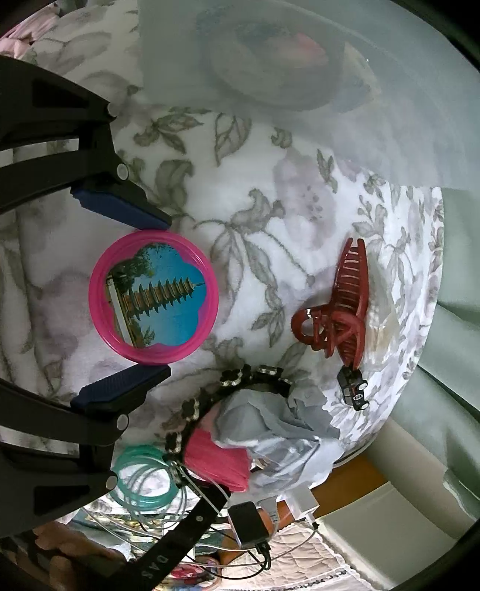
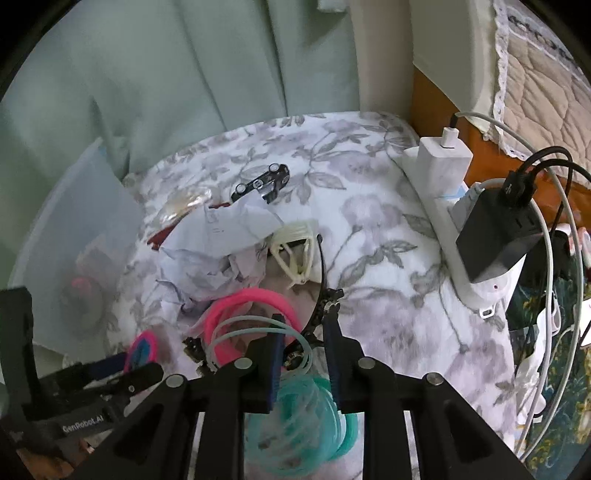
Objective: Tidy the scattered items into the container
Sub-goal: 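Close the right gripper on the teal and pink bangles and lift them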
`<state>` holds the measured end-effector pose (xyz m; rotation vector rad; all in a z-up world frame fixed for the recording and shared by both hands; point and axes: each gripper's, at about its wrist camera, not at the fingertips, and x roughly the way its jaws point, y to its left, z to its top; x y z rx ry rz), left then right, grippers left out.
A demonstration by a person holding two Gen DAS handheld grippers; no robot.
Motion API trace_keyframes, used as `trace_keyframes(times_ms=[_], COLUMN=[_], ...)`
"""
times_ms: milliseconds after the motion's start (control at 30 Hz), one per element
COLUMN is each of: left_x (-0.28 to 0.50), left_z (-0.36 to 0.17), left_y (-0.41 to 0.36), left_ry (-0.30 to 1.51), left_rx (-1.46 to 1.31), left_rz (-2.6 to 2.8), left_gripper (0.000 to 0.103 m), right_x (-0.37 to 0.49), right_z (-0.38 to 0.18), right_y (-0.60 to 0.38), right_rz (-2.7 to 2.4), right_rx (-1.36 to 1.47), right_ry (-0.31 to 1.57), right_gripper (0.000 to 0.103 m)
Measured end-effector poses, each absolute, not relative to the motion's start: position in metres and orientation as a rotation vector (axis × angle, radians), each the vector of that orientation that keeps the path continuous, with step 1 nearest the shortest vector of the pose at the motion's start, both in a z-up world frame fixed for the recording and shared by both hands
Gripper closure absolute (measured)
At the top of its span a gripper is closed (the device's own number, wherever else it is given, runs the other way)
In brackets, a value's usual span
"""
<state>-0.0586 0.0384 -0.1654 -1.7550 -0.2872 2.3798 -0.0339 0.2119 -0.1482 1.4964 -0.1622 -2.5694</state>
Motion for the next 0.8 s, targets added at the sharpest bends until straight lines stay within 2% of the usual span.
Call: trace_keyframes(times_ms=[67, 200, 333, 800], left_x=[-0.056, -0.045, -0.046, -0.054], left_z=[-0.168, -0.175, -0.178, -0.186], left_y=[0.034, 0.039, 0.040, 0.039], left_ry=[-0.292, -0.309, -0.317, -0.337], left_rx=[-1.759, -1.766, -1.770, -1.781], left_rz=[2.376, 2.372, 2.364, 2.348], left_gripper=[0.029, 0.029, 0.029, 0.029], right_x=[-0.029, -0.018, -0.012, 0.001], right_z=[-0.148, -0.147, -0.152, -0.173], right_y=[0.205, 0.203, 0.212, 0.237], right_rz=[-2.561, -2.552, -2.530, -2.440], right_rx=[1.497, 1.494, 1.543, 1.765], right_ry=[-0.091, -0.034, -0.066, -0.192], right_gripper=[0.070, 0.069, 0.057, 0.057])
